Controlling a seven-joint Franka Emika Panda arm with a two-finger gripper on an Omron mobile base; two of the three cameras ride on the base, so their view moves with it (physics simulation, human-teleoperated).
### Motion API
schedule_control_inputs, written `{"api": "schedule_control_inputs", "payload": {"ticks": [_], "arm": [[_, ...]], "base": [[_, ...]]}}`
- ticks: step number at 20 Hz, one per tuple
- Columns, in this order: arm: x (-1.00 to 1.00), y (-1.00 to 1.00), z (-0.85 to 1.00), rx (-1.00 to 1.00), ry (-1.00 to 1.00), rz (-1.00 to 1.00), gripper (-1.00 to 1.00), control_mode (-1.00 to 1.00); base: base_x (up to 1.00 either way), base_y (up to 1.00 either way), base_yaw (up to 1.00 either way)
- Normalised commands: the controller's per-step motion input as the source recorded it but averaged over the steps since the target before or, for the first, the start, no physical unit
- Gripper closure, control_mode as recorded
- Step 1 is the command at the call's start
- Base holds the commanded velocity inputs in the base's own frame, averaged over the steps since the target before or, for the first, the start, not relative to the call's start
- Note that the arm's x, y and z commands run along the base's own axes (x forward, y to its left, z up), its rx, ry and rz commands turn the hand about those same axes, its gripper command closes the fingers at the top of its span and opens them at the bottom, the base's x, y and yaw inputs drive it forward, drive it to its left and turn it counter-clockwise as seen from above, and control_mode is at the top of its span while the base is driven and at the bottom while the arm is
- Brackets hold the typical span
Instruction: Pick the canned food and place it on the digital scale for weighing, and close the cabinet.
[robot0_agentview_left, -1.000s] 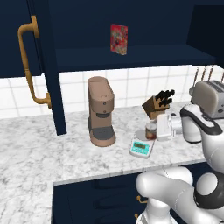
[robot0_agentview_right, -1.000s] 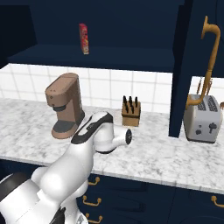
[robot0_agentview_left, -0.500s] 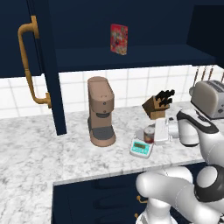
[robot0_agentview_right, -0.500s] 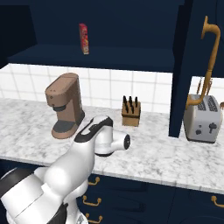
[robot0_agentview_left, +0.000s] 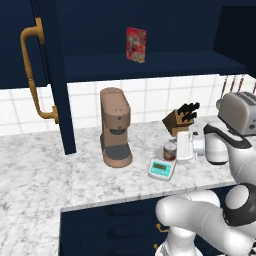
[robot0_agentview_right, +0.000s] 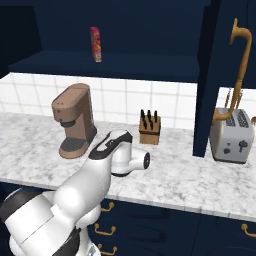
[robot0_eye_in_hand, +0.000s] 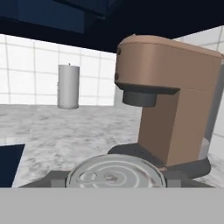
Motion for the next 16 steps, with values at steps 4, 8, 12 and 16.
{"api": "schedule_control_inputs", "payload": {"ticks": [4,8,12,16], "arm": [[0.29,0.0,0.0,0.0,-0.04,0.02,1.0,-1.0],[0.18,0.0,0.0,0.0,-0.05,0.01,1.0,-1.0],[0.04,0.0,-0.16,0.0,-0.01,0.02,1.0,-1.0],[0.12,0.0,-0.27,0.0,0.0,0.02,1.0,-1.0]], "base": [[0.0,0.0,0.0],[0.0,0.0,0.0],[0.0,0.0,0.0],[0.0,0.0,0.0]]}}
